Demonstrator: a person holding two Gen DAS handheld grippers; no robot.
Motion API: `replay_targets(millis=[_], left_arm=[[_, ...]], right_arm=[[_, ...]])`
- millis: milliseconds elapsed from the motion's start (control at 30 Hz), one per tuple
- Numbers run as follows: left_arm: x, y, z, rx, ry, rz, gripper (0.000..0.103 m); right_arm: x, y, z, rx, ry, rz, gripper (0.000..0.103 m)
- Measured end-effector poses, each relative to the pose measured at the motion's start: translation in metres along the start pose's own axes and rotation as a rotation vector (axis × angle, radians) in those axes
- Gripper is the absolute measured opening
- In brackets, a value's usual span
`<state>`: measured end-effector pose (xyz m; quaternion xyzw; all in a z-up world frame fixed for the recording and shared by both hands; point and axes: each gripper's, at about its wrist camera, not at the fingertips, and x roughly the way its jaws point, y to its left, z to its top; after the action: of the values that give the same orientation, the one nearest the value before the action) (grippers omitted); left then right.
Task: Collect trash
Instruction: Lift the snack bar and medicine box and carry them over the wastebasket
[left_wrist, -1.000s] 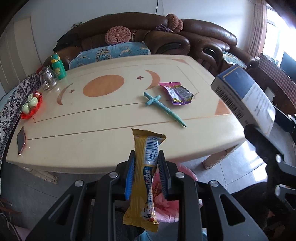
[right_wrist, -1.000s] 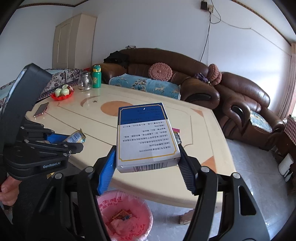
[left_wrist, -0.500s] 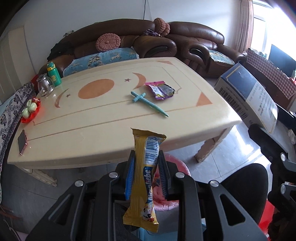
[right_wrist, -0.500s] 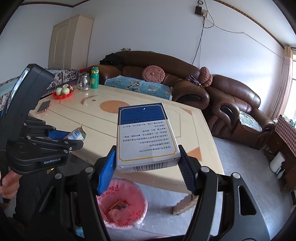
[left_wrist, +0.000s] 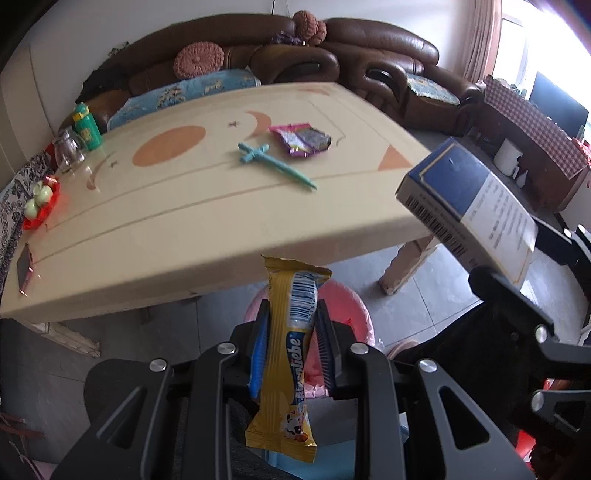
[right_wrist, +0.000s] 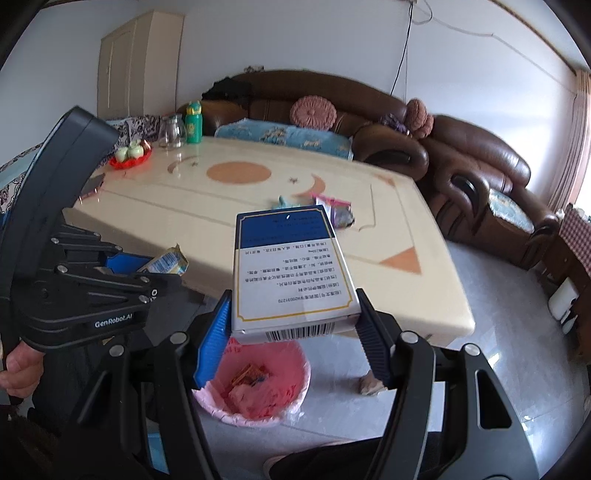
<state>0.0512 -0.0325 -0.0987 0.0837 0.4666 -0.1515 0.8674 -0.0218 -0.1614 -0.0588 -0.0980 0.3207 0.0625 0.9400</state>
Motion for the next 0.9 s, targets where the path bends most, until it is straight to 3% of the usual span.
replay_targets(millis=[400,533,900], left_arm=[[0.074,0.007,-0.014,-0.044,0.143,-0.026,0.024],[0.099,0.009,-0.020,-0.039,0.184,-0.072,0.024],[0.168,0.016,-0.030,-0.057,0.314,-0.055,0.024]], right_arm=[[0.063,0.009,-0.031,0.026,0.145,0.039,0.063],[0.080,0.010,-0.038,0.032,0.181,0.053,0.063],[0.131,0.016,-0.062,0.027,0.304,0.069,0.063]])
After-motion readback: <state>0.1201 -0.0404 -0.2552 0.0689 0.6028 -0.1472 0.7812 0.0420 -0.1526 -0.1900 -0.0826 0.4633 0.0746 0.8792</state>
